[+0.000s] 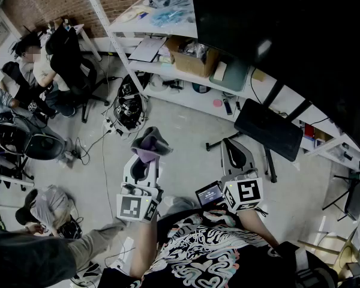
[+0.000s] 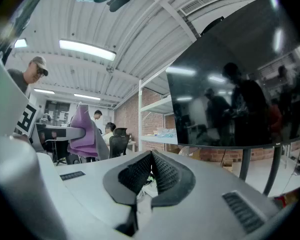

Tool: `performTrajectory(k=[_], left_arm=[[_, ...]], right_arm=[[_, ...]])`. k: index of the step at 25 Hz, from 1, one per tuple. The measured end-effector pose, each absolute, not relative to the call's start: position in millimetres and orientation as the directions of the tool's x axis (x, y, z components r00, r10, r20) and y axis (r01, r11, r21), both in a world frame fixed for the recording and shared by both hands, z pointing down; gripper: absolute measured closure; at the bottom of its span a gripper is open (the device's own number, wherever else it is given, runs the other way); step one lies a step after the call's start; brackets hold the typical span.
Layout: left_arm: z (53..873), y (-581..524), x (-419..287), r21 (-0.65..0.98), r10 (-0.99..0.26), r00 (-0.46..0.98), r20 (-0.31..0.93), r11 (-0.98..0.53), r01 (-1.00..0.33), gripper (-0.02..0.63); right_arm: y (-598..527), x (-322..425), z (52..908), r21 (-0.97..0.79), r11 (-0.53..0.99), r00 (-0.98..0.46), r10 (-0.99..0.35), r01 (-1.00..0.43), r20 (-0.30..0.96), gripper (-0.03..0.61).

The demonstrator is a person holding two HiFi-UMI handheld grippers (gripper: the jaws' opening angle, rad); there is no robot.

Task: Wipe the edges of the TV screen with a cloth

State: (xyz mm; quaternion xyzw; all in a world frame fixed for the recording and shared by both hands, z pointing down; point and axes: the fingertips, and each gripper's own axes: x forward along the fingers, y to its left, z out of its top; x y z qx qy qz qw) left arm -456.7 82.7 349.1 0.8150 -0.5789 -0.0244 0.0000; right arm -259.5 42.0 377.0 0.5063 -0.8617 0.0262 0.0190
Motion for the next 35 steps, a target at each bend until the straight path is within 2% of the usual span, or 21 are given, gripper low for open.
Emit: performTrajectory(k=[21,28,35], left_arm=[[351.4,72.7,-427.2,0.033,-0.943,0.332,-0.034,-0.333,-0.942,0.543],[359.7,12.4,-429.2,0.035,-0.933,0.359,-0.031,-0.36,-0.932,0.543],[366.9,-113.0,-435.2,0.029,-0.905,0.422,-0.052,-0.424,-0.905,0.543]], right_arm=[[38.5,-244.9,373.6,0.005,0.516,-0.516,-0.855,-0.856,0.049,0.549],[-0.8,-240.7,372.5,0.031,0.471,-0.47,-0.882,-0.882,0.035,0.549],[-100.3,-239.5,381.1,0.076,0.363,-0.36,-0.931,-0.929,0.053,0.549]])
